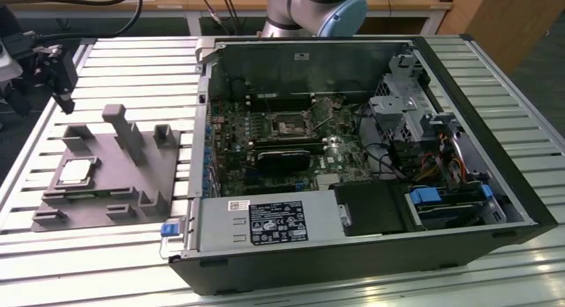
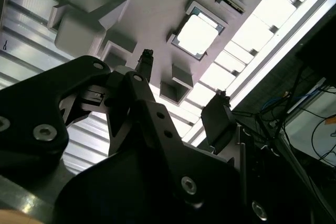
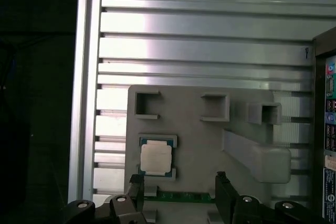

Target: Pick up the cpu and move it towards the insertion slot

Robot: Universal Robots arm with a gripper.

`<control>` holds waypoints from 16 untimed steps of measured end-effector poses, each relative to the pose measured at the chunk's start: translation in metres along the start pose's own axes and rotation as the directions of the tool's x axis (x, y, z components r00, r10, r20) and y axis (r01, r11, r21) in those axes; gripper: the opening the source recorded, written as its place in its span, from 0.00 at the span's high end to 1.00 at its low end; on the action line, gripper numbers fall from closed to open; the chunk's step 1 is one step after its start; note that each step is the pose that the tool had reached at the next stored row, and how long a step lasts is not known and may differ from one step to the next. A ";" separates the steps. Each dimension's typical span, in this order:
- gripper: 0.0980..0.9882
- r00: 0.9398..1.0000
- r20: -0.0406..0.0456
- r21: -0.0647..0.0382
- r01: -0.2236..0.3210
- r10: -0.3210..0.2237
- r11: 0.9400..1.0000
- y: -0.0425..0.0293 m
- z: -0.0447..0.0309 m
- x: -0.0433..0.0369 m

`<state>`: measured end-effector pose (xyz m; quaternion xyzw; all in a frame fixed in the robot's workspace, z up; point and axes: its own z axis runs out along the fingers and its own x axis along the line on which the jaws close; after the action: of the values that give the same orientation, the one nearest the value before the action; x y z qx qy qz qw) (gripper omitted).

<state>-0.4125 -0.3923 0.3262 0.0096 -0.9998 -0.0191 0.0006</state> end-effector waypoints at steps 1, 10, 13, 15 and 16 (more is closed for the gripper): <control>0.38 1.000 0.000 0.000 0.000 0.000 1.000 0.0000 0.0008 0.0000; 0.38 1.000 0.000 0.000 0.000 0.000 1.000 -0.0002 0.0064 0.0002; 0.38 1.000 0.000 0.000 0.000 0.000 1.000 -0.0003 0.0080 0.0003; 0.38 1.000 0.000 0.000 0.000 0.000 1.000 -0.0003 0.0091 0.0003; 0.38 1.000 0.000 0.000 0.000 0.000 1.000 -0.0004 0.0096 0.0003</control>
<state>-0.4128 -0.3923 0.3166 0.0096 -0.9998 -0.0191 0.0006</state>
